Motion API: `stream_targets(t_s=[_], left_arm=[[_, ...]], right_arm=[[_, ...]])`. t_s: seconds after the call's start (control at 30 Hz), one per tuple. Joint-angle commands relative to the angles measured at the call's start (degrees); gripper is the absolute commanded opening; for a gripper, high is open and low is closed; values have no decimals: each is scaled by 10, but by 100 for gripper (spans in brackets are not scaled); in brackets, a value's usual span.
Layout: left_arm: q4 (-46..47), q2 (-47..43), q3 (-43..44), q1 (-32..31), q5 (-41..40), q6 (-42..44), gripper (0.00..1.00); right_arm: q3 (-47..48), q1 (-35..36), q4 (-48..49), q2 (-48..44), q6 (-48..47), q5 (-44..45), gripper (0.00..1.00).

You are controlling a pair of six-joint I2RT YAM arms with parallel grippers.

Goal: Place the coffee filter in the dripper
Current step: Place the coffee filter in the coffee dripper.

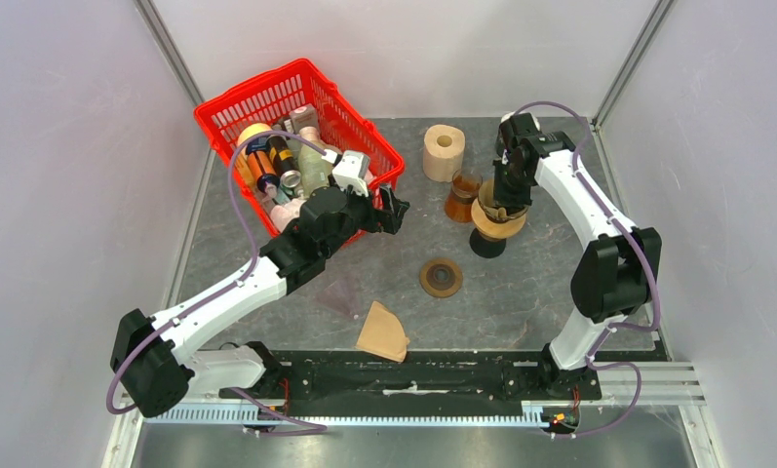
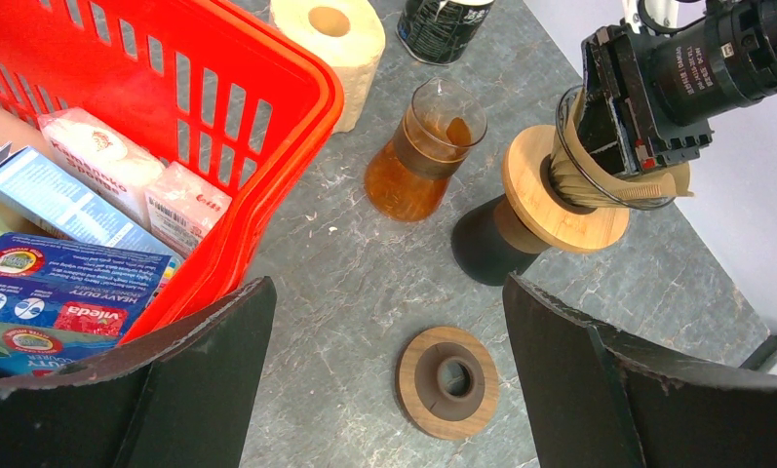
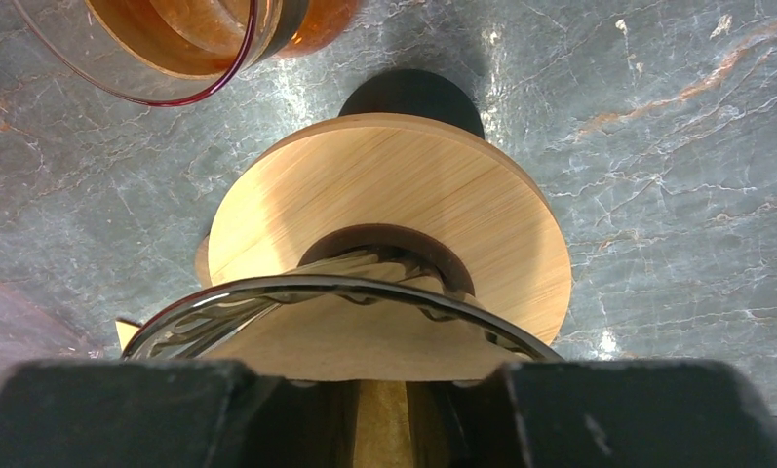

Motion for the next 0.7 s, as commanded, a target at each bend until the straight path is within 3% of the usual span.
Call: stream_targets(t_s=[0.0,0.67], left_arm=[[18,-2,-1,2,-6,1,93],[19,-10,-2,2,2,-2,93]], right_arm=[[17,2,-4,-20,4,0,30],[49,2,-13,-88,15,42,47]])
